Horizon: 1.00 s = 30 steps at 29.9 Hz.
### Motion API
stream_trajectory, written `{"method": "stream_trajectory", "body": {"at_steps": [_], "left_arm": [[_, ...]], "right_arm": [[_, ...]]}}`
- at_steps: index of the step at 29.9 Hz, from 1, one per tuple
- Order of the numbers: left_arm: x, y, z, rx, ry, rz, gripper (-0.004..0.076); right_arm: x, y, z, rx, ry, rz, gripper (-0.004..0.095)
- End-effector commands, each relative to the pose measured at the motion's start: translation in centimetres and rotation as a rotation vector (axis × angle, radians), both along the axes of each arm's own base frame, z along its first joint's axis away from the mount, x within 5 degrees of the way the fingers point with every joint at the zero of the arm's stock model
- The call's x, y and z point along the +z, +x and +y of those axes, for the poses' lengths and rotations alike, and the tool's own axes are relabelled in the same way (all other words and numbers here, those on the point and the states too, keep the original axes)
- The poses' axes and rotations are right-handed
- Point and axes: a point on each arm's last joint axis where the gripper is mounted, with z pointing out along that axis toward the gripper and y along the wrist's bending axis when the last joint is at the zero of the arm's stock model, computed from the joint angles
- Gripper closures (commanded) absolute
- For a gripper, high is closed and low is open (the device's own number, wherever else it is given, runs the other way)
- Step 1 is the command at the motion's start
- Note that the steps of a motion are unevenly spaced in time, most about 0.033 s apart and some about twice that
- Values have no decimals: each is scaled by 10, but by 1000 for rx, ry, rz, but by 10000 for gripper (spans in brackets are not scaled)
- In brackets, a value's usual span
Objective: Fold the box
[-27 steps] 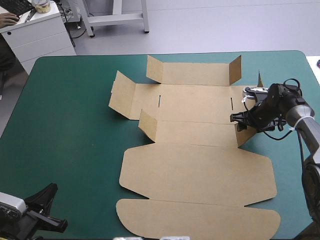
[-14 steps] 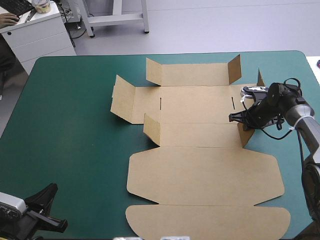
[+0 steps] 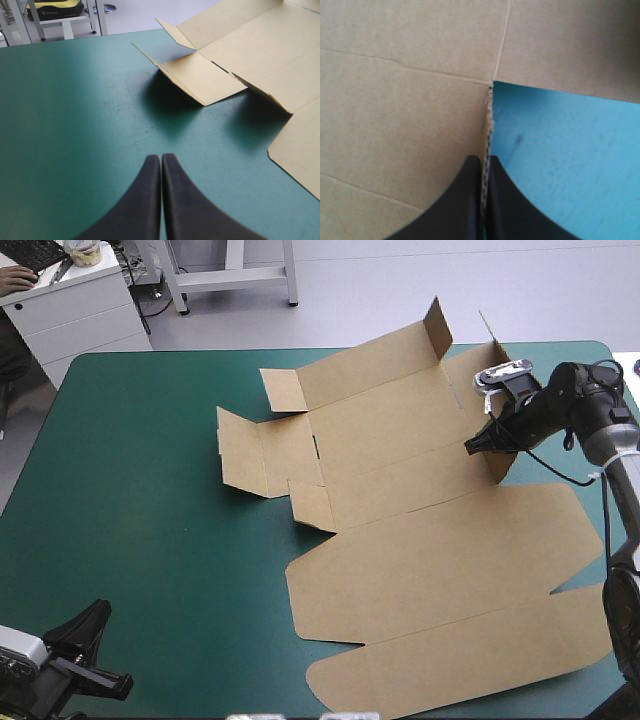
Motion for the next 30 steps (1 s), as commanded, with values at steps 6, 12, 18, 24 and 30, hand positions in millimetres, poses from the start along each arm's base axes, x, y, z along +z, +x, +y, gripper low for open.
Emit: {"method": "stream_trajectory", "body": {"at_steps": [6,12,18,24,30], "left_arm": [[20,-4,1,-5,-83,-121,734],[33,6,-4,1,-81,-72,734],[49,19,-9,6,-54,-36,734],[58,26,-13,5,-47,-30,734],[59,26,-13,5,-46,-40,734]], "right_arm": [[65,-2,13,319,-19,-324,928],[70,-2,29,477,-51,-398,928],[64,1,74,646,-131,-482,928],[53,2,126,836,-234,-566,929],[38,3,169,965,-277,-648,929]]}}
